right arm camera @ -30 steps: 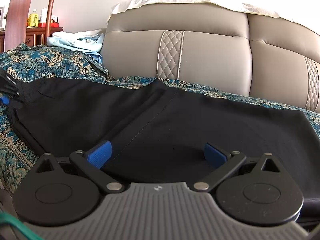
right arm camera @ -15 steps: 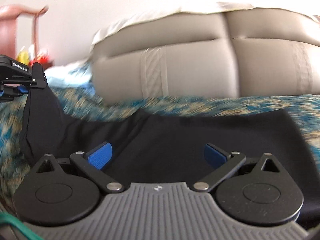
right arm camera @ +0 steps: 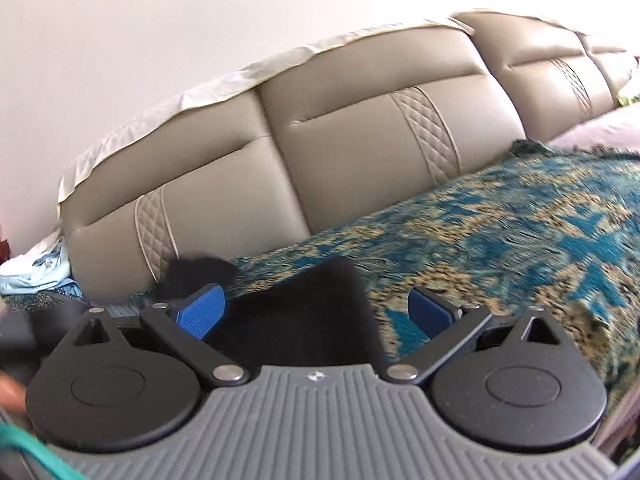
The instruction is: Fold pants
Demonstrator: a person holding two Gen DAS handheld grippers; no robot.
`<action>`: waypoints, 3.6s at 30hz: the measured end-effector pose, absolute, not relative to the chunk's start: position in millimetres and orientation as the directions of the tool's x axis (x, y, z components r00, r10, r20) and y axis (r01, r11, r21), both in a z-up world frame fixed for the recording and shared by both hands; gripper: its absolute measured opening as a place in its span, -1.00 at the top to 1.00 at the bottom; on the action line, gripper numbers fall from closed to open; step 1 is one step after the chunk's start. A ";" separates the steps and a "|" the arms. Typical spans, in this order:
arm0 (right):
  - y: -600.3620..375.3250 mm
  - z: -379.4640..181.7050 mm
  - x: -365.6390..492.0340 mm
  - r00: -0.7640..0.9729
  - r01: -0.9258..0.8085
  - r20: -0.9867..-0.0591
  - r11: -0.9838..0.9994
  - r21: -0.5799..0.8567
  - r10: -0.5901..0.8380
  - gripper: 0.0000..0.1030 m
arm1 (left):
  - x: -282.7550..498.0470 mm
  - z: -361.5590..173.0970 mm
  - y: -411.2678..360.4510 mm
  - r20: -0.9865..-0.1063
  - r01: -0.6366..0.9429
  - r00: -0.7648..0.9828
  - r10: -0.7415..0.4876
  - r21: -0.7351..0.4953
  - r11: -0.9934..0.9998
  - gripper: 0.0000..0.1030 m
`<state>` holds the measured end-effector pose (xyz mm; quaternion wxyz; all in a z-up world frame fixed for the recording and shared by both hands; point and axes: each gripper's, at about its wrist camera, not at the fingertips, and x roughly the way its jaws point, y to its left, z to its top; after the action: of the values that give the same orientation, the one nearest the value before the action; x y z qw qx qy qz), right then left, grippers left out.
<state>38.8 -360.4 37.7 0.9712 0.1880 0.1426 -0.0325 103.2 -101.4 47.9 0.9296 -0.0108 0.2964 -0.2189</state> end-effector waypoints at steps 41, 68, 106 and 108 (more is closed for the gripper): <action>-284.6 11.6 90.1 0.902 0.145 -0.431 0.951 0.274 -0.014 0.50 | 63.7 34.3 43.1 -0.587 0.090 0.802 -0.109 -0.062 0.994 0.56; -294.9 9.5 48.8 0.877 0.269 -0.421 0.963 0.032 -0.231 -0.70 | 56.8 27.9 26.1 -0.607 0.128 0.789 -0.094 0.013 0.992 0.39; -368.1 28.7 186.7 0.811 0.046 -0.585 0.996 0.082 0.011 -0.31 | 200.5 25.1 11.0 -0.572 0.041 0.820 -0.036 -0.005 0.999 0.33; -377.5 29.8 184.7 0.818 0.073 -0.575 0.987 0.140 0.021 -0.31 | 201.3 27.3 12.2 -0.571 0.027 0.820 -0.027 -0.008 1.000 0.34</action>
<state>184.7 -377.5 29.8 0.9501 0.0783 0.3017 -0.0138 201.3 12.2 27.3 0.9540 0.0002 0.2995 -0.0140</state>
